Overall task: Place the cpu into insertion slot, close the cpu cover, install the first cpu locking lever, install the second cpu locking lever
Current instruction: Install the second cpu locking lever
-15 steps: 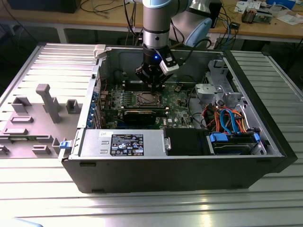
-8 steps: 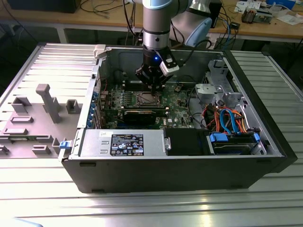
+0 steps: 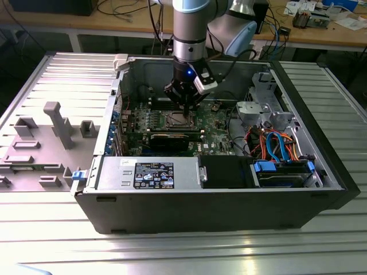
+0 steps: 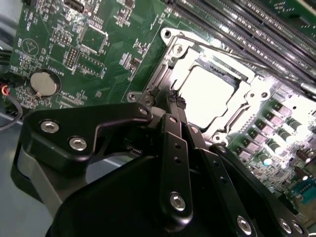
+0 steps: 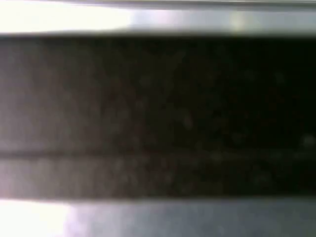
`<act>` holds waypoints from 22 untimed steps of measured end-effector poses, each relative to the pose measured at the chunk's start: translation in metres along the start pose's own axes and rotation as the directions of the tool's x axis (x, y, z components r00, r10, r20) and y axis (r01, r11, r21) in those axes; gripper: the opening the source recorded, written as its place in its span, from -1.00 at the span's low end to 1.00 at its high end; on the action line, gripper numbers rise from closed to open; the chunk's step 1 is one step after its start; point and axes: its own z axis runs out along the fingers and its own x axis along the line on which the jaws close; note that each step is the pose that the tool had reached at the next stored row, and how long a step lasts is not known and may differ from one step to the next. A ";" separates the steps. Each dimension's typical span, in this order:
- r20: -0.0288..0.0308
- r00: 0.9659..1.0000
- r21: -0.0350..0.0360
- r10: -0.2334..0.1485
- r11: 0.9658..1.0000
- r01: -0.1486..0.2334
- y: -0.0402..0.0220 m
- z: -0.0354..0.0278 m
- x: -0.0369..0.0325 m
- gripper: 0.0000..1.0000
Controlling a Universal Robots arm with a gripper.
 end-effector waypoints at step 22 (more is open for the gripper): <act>-0.004 1.000 0.000 0.000 1.000 0.000 -0.0121 -0.0259 -0.0020 -0.79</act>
